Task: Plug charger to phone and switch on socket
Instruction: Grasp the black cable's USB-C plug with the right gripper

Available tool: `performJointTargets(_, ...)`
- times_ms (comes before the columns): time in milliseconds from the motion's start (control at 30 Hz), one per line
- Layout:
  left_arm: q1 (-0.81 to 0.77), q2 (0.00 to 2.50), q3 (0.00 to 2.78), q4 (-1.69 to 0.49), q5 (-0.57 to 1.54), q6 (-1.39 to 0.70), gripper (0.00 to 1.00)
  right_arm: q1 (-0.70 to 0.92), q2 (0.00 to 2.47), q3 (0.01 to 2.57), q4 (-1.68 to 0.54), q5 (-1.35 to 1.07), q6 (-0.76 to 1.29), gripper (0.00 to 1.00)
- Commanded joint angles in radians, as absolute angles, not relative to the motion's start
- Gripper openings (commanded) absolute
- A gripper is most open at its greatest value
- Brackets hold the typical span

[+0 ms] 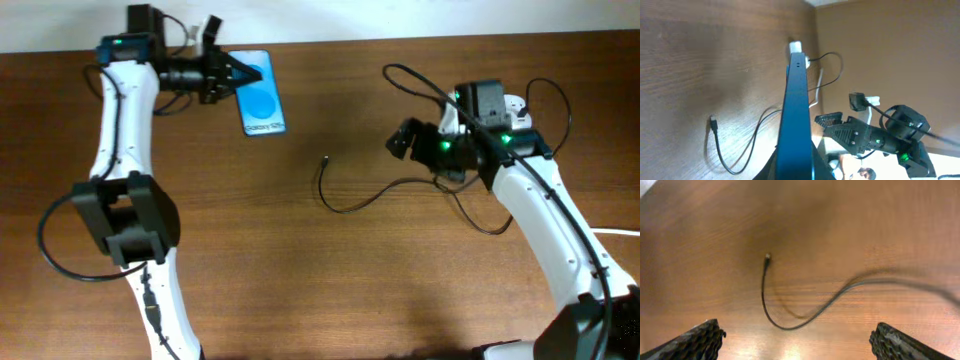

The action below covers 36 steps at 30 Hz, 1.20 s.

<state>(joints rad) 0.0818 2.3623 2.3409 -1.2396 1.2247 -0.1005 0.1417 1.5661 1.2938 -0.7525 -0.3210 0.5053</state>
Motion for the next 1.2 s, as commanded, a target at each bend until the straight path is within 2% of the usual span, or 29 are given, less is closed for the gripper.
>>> performJointTargets(0, 0.136, 2.341, 2.349, -1.256, 1.373, -0.074, 0.0, 0.21, 1.567, 1.335, -0.717, -0.251, 0.42, 0.98)
performJointTargets(100, 0.152, 2.341, 2.349, -1.259, 1.373, -0.074, 0.0, 0.253, 1.612, 1.331, -0.615, -0.25, 0.435, 0.98)
performJointTargets(167, 0.162, 2.341, 2.349, -1.259, 1.373, -0.074, 0.0, 0.284, 1.671, 1.33, -0.545, -0.251, 0.534, 0.99)
performJointTargets(233, 0.173, 2.341, 2.349, -1.261, 1.373, -0.078, 0.0, 0.311, 1.742, 1.33, -0.497, -0.286, 0.567, 0.89)
performJointTargets(267, 0.178, 2.341, 2.349, -1.267, 1.372, -0.078, 0.0, 0.328, 1.792, 1.33, -0.469, -0.335, 0.567, 0.74)
performJointTargets(300, 0.18, 2.341, 2.349, -1.269, 1.369, -0.078, 0.0, 0.34, 1.829, 1.33, -0.454, -0.353, 0.585, 0.66)
performJointTargets(333, 0.179, 2.341, 2.349, -1.271, 1.365, -0.078, 0.0, 0.356, 1.872, 1.33, -0.439, -0.356, 0.632, 0.53)
performJointTargets(533, 0.179, 2.341, 2.349, -1.271, 1.361, -0.078, 0.0, 0.4, 1.99, 1.33, -0.363, -0.356, 0.755, 0.36)
performJointTargets(733, 0.171, 2.341, 2.349, -1.278, 1.323, -0.078, 0.0, 0.449, 2.068, 1.33, -0.265, -0.367, 0.805, 0.33)
performJointTargets(1167, 0.168, 2.341, 2.349, -1.282, 1.32, -0.078, 0.0, 0.46, 2.133, 1.33, -0.237, -0.339, 0.829, 0.33)
